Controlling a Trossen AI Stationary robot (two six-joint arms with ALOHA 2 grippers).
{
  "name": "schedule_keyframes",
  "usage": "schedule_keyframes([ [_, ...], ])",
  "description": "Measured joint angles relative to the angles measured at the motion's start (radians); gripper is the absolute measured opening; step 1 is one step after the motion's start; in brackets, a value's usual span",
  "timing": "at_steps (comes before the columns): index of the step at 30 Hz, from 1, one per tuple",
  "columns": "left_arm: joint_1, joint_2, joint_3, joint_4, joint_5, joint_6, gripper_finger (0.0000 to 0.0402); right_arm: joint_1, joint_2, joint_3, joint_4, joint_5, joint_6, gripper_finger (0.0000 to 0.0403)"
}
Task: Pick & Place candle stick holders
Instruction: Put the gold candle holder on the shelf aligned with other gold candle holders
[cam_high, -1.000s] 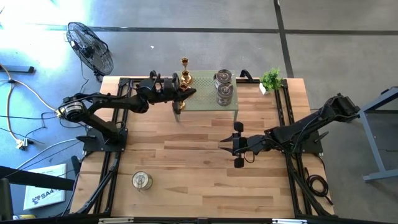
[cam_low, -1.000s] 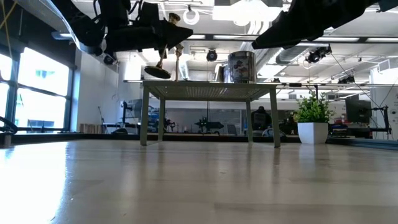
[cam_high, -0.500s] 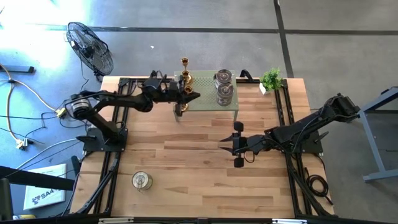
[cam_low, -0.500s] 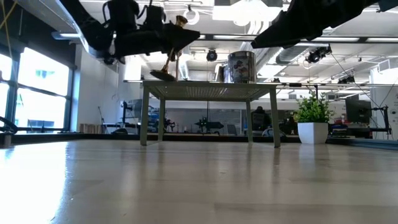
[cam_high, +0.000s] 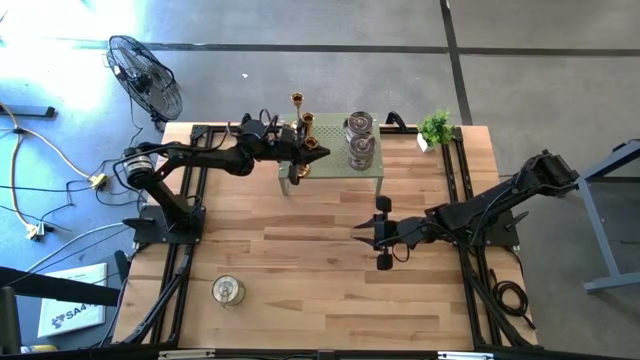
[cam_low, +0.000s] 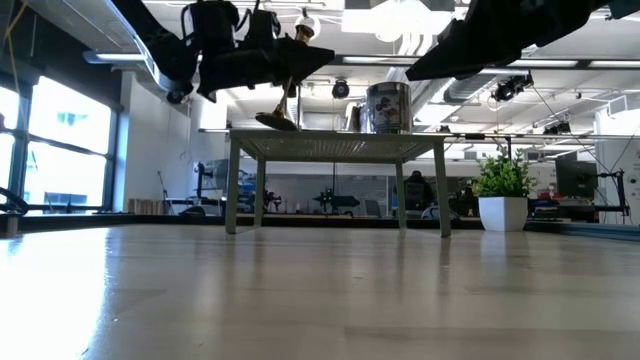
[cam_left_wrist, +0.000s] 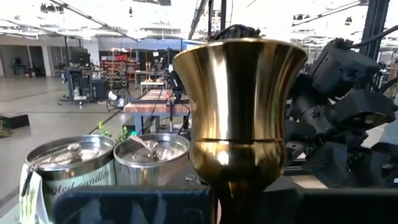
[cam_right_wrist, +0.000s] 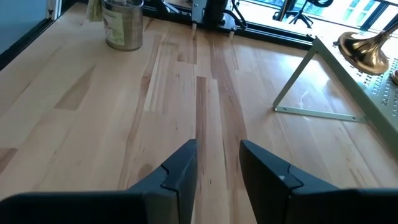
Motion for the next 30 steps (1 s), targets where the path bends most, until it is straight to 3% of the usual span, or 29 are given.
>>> schedule_keyframes([
  [30, 0.001, -0.004, -0.001, -0.149, -0.072, 0.121, 0.0002, 0.0, 0.0, 0.0, -0.026, -0.039, 0.001, 0.0114],
])
